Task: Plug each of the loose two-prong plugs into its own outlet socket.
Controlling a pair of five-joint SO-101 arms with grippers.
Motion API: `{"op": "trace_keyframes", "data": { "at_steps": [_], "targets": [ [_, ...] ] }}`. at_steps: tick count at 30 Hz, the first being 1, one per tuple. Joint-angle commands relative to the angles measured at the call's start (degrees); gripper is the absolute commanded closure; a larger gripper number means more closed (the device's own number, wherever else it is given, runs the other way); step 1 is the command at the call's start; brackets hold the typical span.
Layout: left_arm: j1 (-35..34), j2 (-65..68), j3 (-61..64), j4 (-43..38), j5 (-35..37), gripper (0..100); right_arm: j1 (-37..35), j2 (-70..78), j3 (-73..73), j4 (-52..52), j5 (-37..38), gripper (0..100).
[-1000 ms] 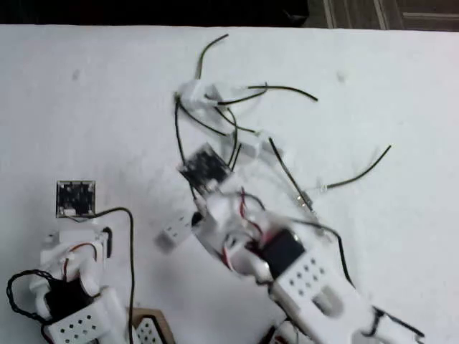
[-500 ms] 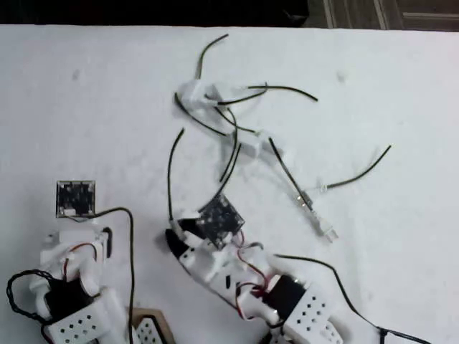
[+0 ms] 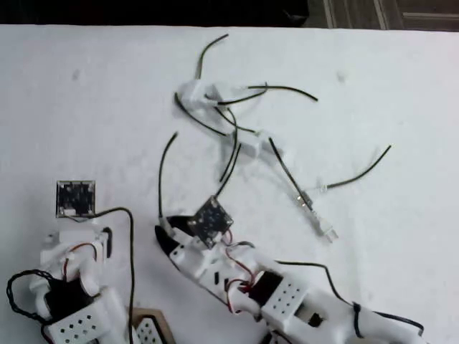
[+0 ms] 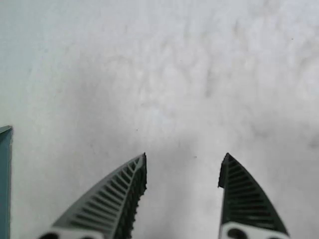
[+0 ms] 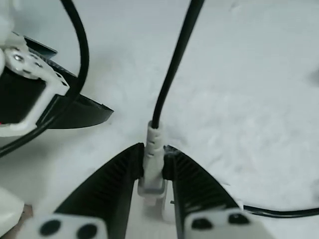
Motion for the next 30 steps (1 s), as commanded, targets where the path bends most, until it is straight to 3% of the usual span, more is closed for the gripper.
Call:
{"op": "trace_keyframes", "data": {
  "at_steps": [1,19,30],
  "targets": [
    [-0.22,-0.04,-0.88,-1.41,-0.09,76,1.80,4.70,-0.44,-6.37,0.18,98.2],
    [-0.22,-0.04,-0.88,-1.32,-0.09,76,4.62,22.55,-6.15,-13.23,0.18,98.1],
    [-0.13,-0.04,-0.97,-1.41,-0.18,76,4.53,22.55,-5.89,-18.86,0.62,98.1]
  ]
}}
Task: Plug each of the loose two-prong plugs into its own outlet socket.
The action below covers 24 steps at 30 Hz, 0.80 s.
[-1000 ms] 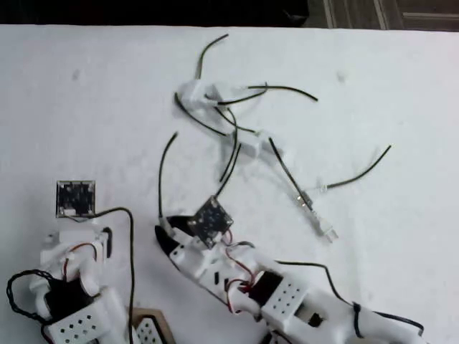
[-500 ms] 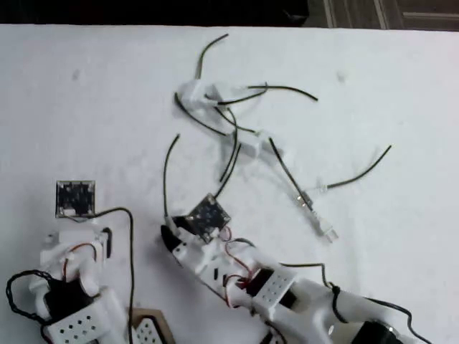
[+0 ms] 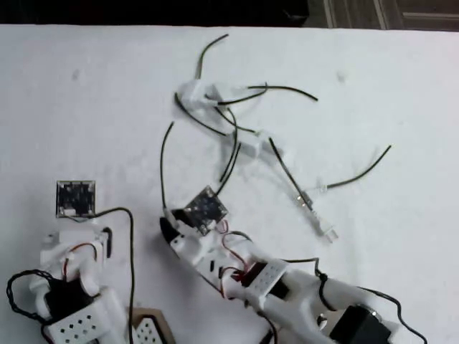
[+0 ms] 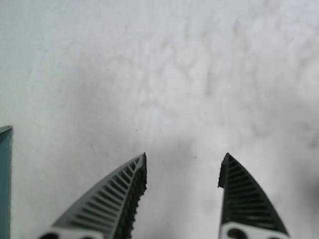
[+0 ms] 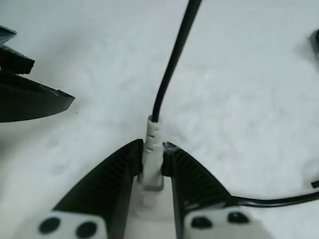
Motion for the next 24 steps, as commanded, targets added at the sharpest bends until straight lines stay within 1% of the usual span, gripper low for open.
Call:
{"op": "trace_keyframes", "data": {
  "at_steps": [1,4,7,11,13,15,19,24],
  "targets": [
    [-0.13,-0.04,-1.23,-1.41,-0.09,76,0.57,-2.33,-1.85,-1.10,1.49,98.1],
    [2.15,-0.04,-3.25,-1.23,0.97,76,0.48,-7.69,-0.09,-0.66,2.99,98.2],
    [6.20,-0.04,-5.19,-2.55,6.33,76,0.48,-14.81,0.62,5.32,2.90,98.2],
    [12.79,-0.04,-6.42,-10.11,13.89,76,0.40,-25.36,0.62,14.73,2.55,98.2],
    [15.08,-0.04,-6.42,-14.77,18.73,76,0.40,-30.29,0.70,18.86,2.55,98.2],
    [16.75,-0.04,-6.59,-18.20,21.89,76,0.40,-34.59,0.70,23.08,2.46,98.2],
    [20.26,-0.04,-6.59,-22.33,25.67,76,-0.66,-40.84,0.79,29.32,2.46,98.2],
    [26.07,-0.04,-9.32,-22.07,27.52,76,-2.07,-44.18,0.79,33.54,2.46,98.2]
  ]
}}
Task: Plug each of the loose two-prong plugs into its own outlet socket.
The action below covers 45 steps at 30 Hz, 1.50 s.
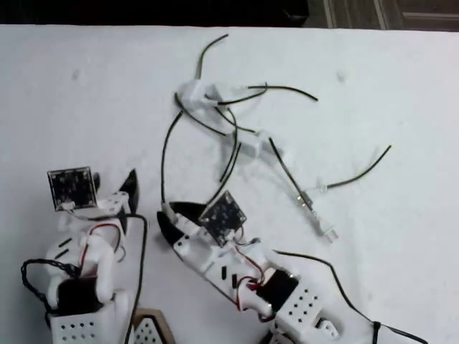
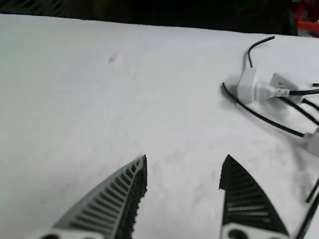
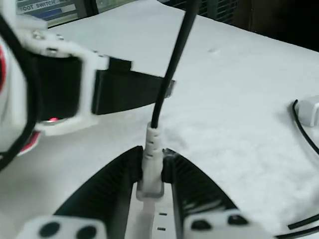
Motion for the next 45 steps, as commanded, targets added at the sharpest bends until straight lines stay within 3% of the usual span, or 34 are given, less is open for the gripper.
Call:
{"op": "trace_keyframes", "data": {
  "at_steps": [1,8,16,19,27,31,37,45],
  "targets": [
    [4.79,-0.48,-5.45,-0.26,1.49,76,-0.48,-2.24,-0.35,1.36,0.26,98.2],
    [20.88,-0.57,-10.02,9.14,1.41,76,-0.13,-2.24,0.00,1.36,0.26,98.2],
    [21.85,-0.57,-10.11,12.22,-5.71,76,1.54,-2.42,1.49,1.36,0.35,98.2],
    [16.57,-0.57,-10.20,11.69,-4.92,76,1.63,-2.33,1.41,1.36,0.35,98.2],
    [-11.30,-0.48,-11.25,10.90,-2.81,76,1.63,-2.07,-5.10,10.86,0.35,98.2],
    [-20.62,-0.48,-8.00,13.19,-3.08,76,1.63,2.15,-9.05,13.23,0.35,98.2],
    [-25.36,-0.48,-0.70,14.15,-12.31,76,1.71,23.34,-17.76,12.79,0.35,98.2],
    [-26.59,-0.48,3.08,14.15,-15.74,76,1.71,36.00,-22.68,12.62,0.35,98.2]
  ]
}}
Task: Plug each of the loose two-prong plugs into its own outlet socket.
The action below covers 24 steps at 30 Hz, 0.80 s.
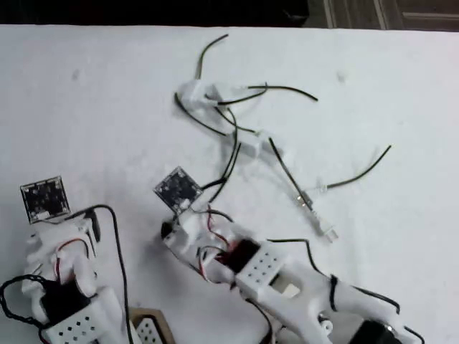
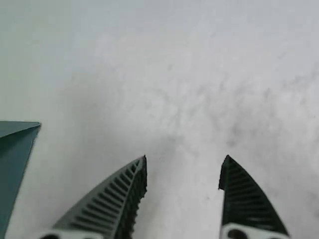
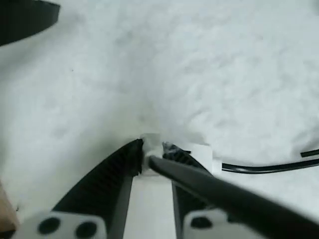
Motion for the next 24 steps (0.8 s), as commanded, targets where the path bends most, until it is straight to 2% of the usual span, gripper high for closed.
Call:
{"op": "trace_keyframes", "data": {
  "at_steps": [1,10,18,24],
  "targets": [
    [-0.57,-0.48,0.00,0.00,-0.88,76,0.92,1.19,-3.08,-0.13,0.35,98.2],
    [-0.66,-0.48,0.09,0.00,-0.97,76,0.92,1.71,-2.81,0.48,0.35,98.2],
    [-0.66,-0.48,0.70,-0.26,-1.05,76,0.92,1.63,-5.27,6.81,0.35,98.2],
    [-0.75,-0.48,0.70,-0.26,-1.05,76,0.92,1.89,-5.63,7.16,0.35,98.2]
  ]
}}
